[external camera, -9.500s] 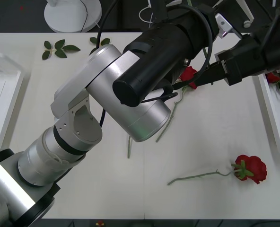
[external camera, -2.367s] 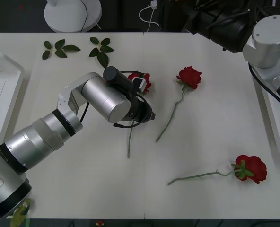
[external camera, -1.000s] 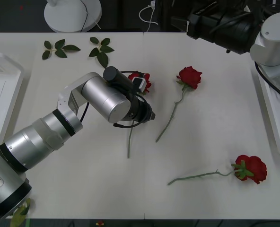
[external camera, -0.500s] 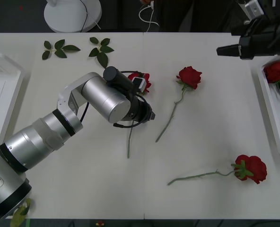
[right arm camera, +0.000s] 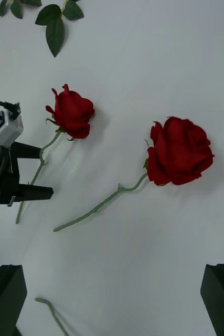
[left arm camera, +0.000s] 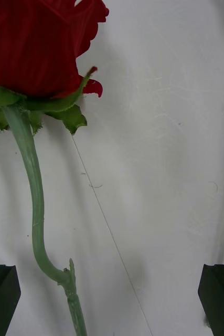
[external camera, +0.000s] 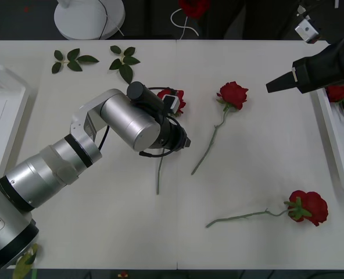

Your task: Place the red flowers into the right box and the blue flowers into the left box. If a person shows an open palm, hand one flower to the person first, then continue sorting.

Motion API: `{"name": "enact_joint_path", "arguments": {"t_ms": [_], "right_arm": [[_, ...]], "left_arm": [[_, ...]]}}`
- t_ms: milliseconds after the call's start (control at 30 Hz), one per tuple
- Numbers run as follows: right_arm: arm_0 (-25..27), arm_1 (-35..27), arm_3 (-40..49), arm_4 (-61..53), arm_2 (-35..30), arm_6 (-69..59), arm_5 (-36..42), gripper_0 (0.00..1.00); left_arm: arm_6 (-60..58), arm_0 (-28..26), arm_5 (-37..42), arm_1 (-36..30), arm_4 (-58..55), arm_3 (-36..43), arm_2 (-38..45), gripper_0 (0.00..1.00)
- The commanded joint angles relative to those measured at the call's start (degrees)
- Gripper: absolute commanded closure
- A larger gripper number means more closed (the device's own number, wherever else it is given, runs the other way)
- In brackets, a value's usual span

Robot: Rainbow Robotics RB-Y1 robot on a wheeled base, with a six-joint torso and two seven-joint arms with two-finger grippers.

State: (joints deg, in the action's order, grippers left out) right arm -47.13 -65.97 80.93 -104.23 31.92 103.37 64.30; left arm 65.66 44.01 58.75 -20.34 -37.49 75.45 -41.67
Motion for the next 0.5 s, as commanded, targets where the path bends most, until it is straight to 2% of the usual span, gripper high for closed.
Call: {"name": "enact_joint_path", "arguments": {"t_ms": [33,167,333,367,500], "right_arm": [[-0.33,-4.69,10.39,4.73,0.07,-36.83,2.5,0.01],[2.39,-6.1,15.75,5.26,0.07,-56.78,2.41,0.0],[4.94,-7.77,20.85,5.35,0.16,-74.98,2.5,0.0],[5.73,-8.3,22.08,5.44,0.07,-78.84,2.23,0.0],[8.54,-10.49,25.59,5.44,-0.01,-87.63,1.35,0.0]], "left_arm": [[0.17,2.57,-0.66,0.91,0.49,0.75,-0.69,0.0],[0.17,2.57,-0.66,0.91,0.49,0.75,-0.69,0.0],[0.17,2.57,-0.66,0.91,0.49,0.75,-0.69,0.0],[0.08,-17.82,0.4,0.12,0.22,-0.13,-2.1,0.0],[0.17,-19.14,2.07,-1.81,0.75,2.86,-2.01,0.0]]}}
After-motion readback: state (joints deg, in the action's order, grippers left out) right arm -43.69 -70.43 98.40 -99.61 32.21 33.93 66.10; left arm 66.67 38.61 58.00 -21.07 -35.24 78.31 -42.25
